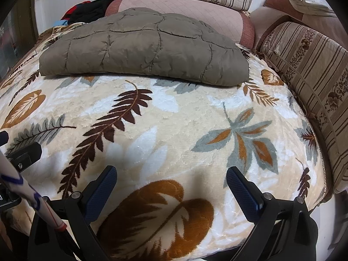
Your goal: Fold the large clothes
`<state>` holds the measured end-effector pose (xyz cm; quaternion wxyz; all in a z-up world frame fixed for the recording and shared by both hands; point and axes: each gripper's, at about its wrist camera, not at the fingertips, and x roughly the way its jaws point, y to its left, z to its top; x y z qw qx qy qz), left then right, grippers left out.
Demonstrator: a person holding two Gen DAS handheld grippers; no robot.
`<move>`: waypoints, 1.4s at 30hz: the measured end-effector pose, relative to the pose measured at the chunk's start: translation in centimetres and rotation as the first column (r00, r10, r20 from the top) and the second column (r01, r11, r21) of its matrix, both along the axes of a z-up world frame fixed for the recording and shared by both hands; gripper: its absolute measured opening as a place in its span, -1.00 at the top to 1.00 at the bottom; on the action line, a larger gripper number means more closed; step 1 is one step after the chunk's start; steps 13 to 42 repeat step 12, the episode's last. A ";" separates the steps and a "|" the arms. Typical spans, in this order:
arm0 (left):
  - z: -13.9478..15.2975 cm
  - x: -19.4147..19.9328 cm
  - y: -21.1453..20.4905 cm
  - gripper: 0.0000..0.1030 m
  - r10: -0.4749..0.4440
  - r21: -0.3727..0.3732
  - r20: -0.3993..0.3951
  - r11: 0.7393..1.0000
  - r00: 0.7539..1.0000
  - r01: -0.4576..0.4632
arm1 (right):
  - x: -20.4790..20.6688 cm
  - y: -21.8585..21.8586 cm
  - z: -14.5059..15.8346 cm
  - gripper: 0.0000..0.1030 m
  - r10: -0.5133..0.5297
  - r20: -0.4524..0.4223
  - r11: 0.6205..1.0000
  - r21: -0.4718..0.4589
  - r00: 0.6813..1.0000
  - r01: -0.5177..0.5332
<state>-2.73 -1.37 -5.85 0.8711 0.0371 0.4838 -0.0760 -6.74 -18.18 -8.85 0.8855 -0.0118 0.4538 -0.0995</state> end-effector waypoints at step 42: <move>-0.2 0.0 0.1 -1.00 0.009 0.011 -0.003 1.000 1.000 -0.009 | 0.0 0.0 0.0 -0.98 -0.001 0.000 1.000 0.003 1.000 0.001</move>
